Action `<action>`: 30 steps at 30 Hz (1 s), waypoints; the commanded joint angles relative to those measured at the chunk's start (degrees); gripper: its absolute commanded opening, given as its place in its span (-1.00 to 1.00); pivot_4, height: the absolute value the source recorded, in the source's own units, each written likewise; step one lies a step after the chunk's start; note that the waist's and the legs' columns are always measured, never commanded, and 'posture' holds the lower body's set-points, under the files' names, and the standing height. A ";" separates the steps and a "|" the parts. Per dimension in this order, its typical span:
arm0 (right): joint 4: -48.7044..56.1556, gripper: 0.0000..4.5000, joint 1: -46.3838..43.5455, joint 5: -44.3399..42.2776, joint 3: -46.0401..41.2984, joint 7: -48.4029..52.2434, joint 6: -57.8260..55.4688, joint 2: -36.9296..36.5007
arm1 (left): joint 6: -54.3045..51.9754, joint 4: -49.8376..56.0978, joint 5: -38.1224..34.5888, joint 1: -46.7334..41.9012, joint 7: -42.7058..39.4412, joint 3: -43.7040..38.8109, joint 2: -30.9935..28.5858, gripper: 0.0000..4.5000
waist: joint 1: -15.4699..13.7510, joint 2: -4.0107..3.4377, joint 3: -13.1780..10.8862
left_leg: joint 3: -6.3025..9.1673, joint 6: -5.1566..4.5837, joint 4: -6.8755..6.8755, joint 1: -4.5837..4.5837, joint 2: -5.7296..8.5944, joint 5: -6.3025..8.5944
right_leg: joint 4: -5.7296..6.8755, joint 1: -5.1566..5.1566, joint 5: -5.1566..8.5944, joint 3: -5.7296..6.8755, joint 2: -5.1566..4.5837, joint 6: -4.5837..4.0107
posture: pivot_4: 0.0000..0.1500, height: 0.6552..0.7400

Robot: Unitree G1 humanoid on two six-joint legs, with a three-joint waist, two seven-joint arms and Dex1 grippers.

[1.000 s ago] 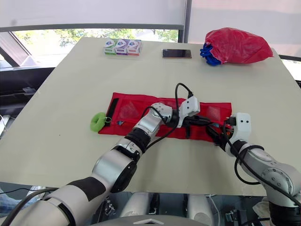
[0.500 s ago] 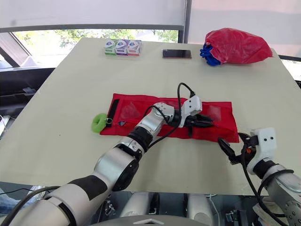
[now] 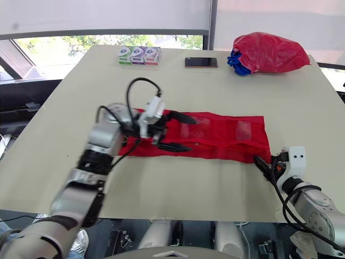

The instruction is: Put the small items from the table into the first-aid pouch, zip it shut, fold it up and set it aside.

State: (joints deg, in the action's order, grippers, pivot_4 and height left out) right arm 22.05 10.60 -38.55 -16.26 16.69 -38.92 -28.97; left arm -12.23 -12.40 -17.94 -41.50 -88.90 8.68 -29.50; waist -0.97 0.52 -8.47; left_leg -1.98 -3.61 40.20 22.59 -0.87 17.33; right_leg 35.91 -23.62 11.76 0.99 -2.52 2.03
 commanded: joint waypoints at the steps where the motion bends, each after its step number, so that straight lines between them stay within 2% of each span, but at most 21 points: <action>1: -0.25 -0.56 -0.65 0.77 -2.32 1.83 1.54 -0.98 | -1.38 5.69 -2.83 1.03 -2.83 -1.48 -3.88 1.00 | -0.13 0.00 0.00 | 0.00 0.00 0.00 0.01 0.06 0.00 | -0.01 0.00 0.00 -0.08 0.00 0.01 | 1.00 1.00; 2: -0.58 -0.70 -0.69 0.91 -2.91 2.03 1.61 -1.20 | -1.68 6.41 -3.25 1.41 -2.45 -1.73 -4.84 1.00 | -0.03 0.01 0.00 | 0.00 -0.01 0.00 0.02 0.15 0.00 | -0.03 0.00 0.01 -0.18 -0.02 0.02 | 1.00 1.00; 3: -0.99 -0.94 -0.55 1.06 -3.82 2.12 1.72 -1.49 | -2.28 7.51 -3.86 1.98 -2.03 -2.05 -5.79 1.00 | 0.00 0.01 0.00 | -0.03 -0.03 0.00 0.04 0.21 0.01 | -0.05 0.00 0.01 -0.25 -0.05 0.03 | 1.00 1.00; 4: -1.50 -0.98 -0.05 1.18 -5.12 2.65 1.67 -2.31 | -3.02 8.86 -4.58 2.85 -1.72 -2.56 -7.05 1.00 | 0.06 0.01 0.00 | -0.04 -0.03 0.00 0.04 0.22 0.01 | -0.06 -0.01 0.01 -0.27 -0.05 0.03 | 1.00 1.00; 10: -7.64 -0.98 3.61 8.78 -11.99 1.27 2.67 -9.27 | -7.68 15.26 -7.96 7.96 2.45 -6.33 -12.49 1.00 | -0.24 -0.07 0.01 | -0.07 -0.05 -0.02 0.04 0.27 0.03 | -0.02 -0.01 0.15 -0.27 -0.12 0.24 | 1.00 1.00; 16: -13.44 -0.98 3.12 16.91 -15.47 -2.78 6.43 -11.25 | -9.47 18.09 -8.55 11.13 6.72 -8.16 -13.61 1.00 | 0.12 -0.09 0.02 | -0.12 -0.08 -0.01 -0.03 0.32 0.01 | 0.01 0.02 0.19 -0.40 -0.09 0.32 | 1.00 1.00; 19: -11.43 -0.59 3.94 15.37 -16.70 0.47 5.52 -11.30 | -9.96 19.18 -8.73 12.58 8.05 -8.43 -13.99 1.00 | 0.21 -0.11 0.02 | -0.14 -0.09 -0.02 -0.05 0.31 0.01 | 0.04 0.01 0.18 -0.44 -0.06 0.31 | 1.00 1.00; 23: -7.31 0.20 7.52 14.19 -18.83 6.75 5.68 -12.95 | -10.70 18.78 -8.59 13.78 9.69 -8.78 -14.84 1.00 | 0.18 -0.17 0.02 | -0.14 -0.09 -0.02 -0.04 0.25 0.02 | 0.04 0.00 0.16 -0.44 -0.01 0.27 | 1.00 1.00; 26: -3.42 0.92 12.16 13.32 -20.27 12.86 5.61 -15.26 | -12.38 17.72 -8.39 14.30 12.23 -8.45 -14.32 1.00 | 0.15 -0.17 0.02 | -0.15 -0.10 -0.02 -0.07 0.26 0.03 | 0.04 0.01 0.23 -0.45 -0.03 0.39 | 1.00 1.00; 30: 4.07 0.97 18.36 8.43 -23.97 22.77 5.82 -16.40 | -14.58 15.19 -9.20 13.40 14.75 -8.88 -12.91 1.00 | 0.11 -0.12 0.02 | -0.15 -0.10 -0.02 -0.08 0.25 0.03 | 0.04 0.02 0.27 -0.45 -0.02 0.47 | 1.00 1.00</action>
State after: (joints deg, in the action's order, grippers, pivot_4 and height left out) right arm 22.56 28.34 -28.11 -37.01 36.01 -33.79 -44.32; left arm -26.23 3.01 -26.02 -26.88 -75.11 1.26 -42.65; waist -0.86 0.40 -8.46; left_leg -2.11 -3.72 40.18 22.51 -0.65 17.36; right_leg 35.95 -23.60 12.04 0.56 -2.54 2.51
